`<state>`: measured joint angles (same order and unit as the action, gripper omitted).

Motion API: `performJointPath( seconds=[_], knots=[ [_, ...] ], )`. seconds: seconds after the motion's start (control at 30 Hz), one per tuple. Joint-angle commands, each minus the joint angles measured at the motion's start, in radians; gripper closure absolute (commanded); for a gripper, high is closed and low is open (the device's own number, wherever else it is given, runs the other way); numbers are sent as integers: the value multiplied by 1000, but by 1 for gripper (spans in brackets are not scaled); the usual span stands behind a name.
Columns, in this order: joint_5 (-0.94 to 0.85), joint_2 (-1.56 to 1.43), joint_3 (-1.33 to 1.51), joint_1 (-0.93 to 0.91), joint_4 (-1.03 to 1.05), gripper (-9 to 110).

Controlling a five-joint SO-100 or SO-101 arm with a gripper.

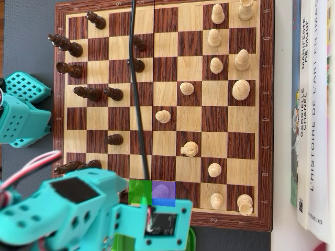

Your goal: Play chess

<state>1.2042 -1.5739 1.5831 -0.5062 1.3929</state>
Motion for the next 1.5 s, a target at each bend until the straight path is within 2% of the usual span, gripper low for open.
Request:
performJointPath(
  seconds=[0.0,0.4,0.67,1.03,1.2,1.47],
  knots=[
    [-17,-81,-31,-32,3,93],
    [-110,-92,-17,-179,-9,93],
    [-161,52,-135,-224,-46,93],
    [-195,178,-236,-241,-48,93],
    [-207,176,-229,-224,-46,84],
    [-221,167,-238,-215,-6,84]
  ],
)
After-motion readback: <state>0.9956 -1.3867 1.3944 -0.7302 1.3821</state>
